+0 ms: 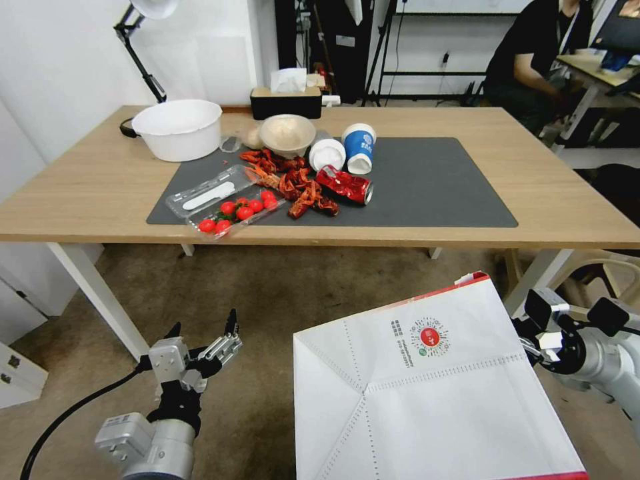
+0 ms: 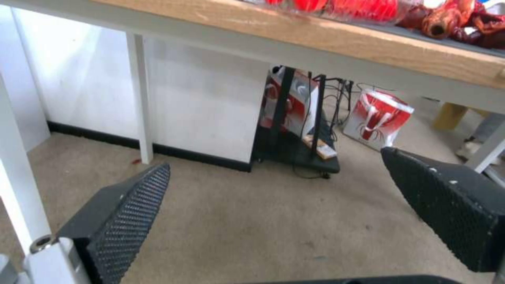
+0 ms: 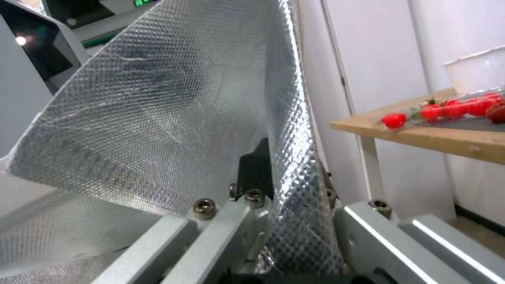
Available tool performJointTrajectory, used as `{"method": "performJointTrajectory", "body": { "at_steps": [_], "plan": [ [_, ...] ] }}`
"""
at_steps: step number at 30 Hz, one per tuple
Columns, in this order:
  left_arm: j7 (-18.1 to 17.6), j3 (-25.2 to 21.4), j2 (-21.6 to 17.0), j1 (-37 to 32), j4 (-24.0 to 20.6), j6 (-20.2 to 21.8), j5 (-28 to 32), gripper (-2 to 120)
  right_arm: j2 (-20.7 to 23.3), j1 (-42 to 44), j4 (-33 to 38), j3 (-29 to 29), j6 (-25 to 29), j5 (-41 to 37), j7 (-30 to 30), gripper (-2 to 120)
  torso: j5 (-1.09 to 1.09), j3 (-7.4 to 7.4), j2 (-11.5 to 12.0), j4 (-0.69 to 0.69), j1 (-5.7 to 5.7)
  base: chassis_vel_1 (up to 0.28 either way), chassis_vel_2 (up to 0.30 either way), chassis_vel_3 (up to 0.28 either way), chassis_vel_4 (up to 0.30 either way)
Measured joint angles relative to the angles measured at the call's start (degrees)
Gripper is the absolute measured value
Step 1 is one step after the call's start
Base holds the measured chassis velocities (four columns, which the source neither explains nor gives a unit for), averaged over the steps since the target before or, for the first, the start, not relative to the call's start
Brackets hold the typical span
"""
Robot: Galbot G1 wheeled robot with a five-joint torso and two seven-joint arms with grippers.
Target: Pick up the food delivery bag from the floor and place it on the table.
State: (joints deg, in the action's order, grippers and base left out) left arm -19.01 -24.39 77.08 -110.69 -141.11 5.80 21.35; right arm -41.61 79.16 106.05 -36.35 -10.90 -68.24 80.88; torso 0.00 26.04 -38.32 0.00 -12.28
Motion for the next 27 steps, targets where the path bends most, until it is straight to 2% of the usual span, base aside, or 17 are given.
{"method": "performJointTrajectory", "body": {
  "at_steps": [21, 27],
  "plan": [
    [-0.2, 0.0, 0.0, 0.4, 0.3, 0.1, 0.2, 100, 0.0, -0.2, -0.2, 0.1, 0.0, 0.1, -0.1, 0, 0.0, 3.03, -5.2, 0.0, -2.14, 0.0, 0.0, 0.0, 0.0],
    [-0.2, 0.0, 0.0, 0.3, 0.3, 0.0, 0.2, 100, 0.0, -0.2, -0.1, 0.1, 0.0, 0.2, -0.1, 0, 0.0, 3.45, -5.9, 0.0, -2.44, 0.0, 0.0, 0.0, 0.0]
  ]
}}
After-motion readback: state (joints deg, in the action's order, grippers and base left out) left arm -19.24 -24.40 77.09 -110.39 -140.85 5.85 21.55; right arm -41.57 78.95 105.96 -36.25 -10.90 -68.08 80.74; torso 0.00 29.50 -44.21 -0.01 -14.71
